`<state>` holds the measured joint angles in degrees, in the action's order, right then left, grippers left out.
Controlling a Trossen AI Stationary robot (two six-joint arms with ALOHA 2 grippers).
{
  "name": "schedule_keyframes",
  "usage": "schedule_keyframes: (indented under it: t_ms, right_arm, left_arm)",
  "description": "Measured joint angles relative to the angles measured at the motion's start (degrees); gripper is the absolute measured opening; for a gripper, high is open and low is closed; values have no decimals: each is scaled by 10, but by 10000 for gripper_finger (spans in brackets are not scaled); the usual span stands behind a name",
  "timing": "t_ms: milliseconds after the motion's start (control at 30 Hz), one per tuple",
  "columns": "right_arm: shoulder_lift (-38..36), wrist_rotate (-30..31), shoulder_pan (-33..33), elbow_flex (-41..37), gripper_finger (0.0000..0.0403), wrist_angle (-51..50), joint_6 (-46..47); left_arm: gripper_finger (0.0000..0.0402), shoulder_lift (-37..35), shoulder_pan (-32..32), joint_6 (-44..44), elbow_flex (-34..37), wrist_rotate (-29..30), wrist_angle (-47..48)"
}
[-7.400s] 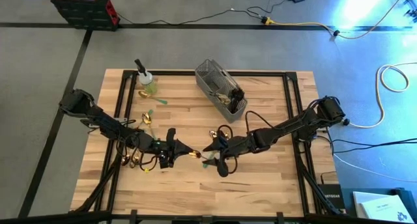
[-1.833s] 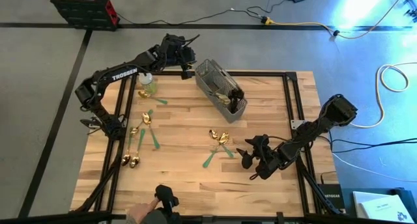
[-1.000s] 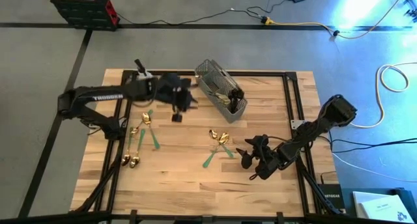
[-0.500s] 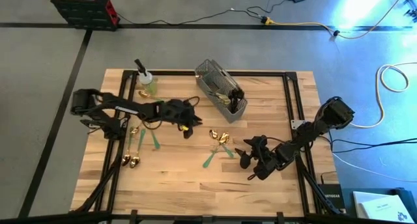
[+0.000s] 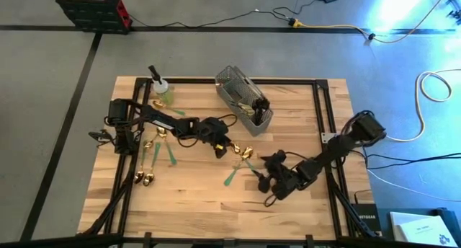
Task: Sort silverware
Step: Put the green spoon into the gray silverware organizer
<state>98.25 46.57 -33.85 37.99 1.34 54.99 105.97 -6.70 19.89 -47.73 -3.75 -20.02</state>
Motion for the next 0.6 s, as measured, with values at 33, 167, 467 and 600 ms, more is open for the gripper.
schedule_keyframes:
  t_ms: [33, 167, 467, 600]
  right_arm:
    - [12, -7, 6, 6, 309, 1, -4]
    - [53, -40, 33, 29, 309, -2, -17]
    - [92, -69, 62, 85, 309, -34, -55]
    - [93, -74, 59, 119, 306, -64, -91]
  left_arm:
    - [68, 0, 0, 4, -2, -3, 0]
    - [68, 0, 6, 11, -7, -36, 0]
    - [68, 0, 18, 7, -7, -28, 2]
    - [68, 0, 16, 7, -7, -25, 1]
